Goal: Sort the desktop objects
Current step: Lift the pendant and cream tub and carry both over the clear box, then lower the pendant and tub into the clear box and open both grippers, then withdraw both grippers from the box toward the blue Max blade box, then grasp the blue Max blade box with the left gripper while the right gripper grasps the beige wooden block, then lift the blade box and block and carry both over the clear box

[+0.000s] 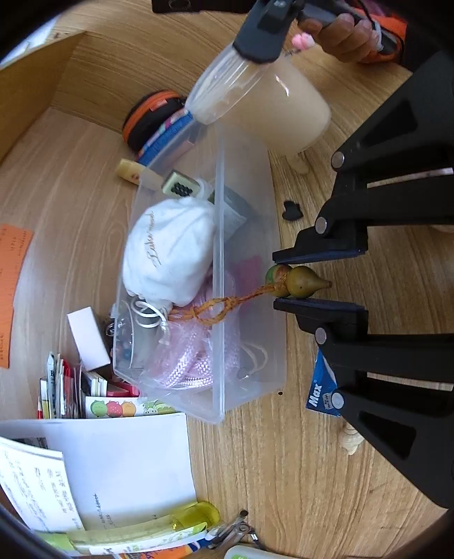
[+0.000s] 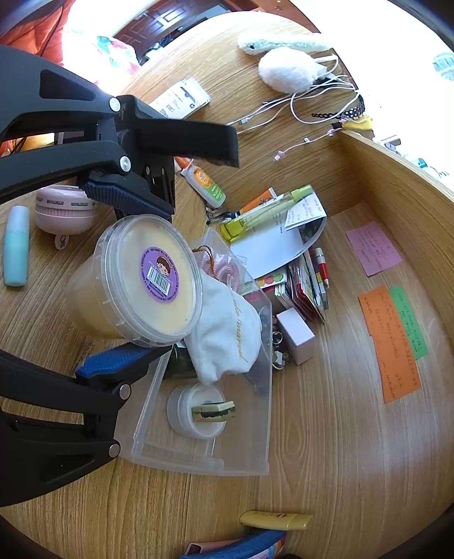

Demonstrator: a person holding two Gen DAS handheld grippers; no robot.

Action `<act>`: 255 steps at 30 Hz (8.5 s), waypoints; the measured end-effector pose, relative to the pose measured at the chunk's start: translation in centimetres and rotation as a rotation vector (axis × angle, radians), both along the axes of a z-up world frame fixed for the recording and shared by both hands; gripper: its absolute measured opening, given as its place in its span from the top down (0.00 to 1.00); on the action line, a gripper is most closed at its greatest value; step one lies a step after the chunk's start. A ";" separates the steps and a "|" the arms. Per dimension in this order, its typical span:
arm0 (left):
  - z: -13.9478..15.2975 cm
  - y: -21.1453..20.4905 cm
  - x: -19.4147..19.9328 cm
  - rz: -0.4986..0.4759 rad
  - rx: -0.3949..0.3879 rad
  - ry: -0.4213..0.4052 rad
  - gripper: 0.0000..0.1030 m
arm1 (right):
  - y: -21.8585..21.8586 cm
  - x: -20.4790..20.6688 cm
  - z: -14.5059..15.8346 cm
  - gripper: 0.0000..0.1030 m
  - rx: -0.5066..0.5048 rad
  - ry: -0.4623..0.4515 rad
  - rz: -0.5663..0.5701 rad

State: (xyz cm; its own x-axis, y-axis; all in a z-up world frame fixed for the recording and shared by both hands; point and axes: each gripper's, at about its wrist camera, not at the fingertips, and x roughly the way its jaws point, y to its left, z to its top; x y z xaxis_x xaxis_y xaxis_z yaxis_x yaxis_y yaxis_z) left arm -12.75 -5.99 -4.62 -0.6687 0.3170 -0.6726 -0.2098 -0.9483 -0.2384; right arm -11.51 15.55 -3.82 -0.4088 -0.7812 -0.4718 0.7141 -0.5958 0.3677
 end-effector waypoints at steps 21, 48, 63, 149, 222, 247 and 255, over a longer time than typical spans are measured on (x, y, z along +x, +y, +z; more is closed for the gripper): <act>4.2 -1.6 1.0 -0.018 0.083 0.090 0.83 | 2.0 -0.7 4.9 0.37 -0.026 0.076 -0.065; 2.7 -2.0 -5.6 -0.017 -0.002 0.034 0.83 | 1.8 -6.4 2.2 0.37 0.037 0.000 -0.174; 2.5 0.2 -4.7 -0.010 -0.148 0.109 0.61 | 0.6 -6.2 1.3 0.36 0.101 0.046 -0.234; -2.3 -1.7 0.4 0.028 -0.225 -0.068 0.04 | 0.5 -0.2 -4.8 0.16 0.312 -0.053 -0.275; 0.7 -3.7 2.9 0.167 -0.172 0.110 0.55 | 0.6 1.6 -3.1 0.65 0.198 0.030 -0.214; 5.7 -1.0 3.6 0.074 -0.122 0.250 0.55 | 1.7 2.3 1.0 0.65 0.145 0.123 -0.219; 7.4 -0.3 1.6 0.036 -0.128 0.273 0.55 | 1.4 -0.5 2.5 0.65 0.132 0.129 -0.244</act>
State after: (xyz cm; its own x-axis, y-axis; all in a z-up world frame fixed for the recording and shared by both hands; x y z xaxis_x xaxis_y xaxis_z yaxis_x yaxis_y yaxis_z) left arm -11.15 -6.33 2.74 -0.8393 0.2141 -0.4997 -0.2153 -0.9749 -0.0562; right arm -11.98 16.99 -1.28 -0.6402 -0.5880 -0.4943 0.5795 -0.7921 0.1915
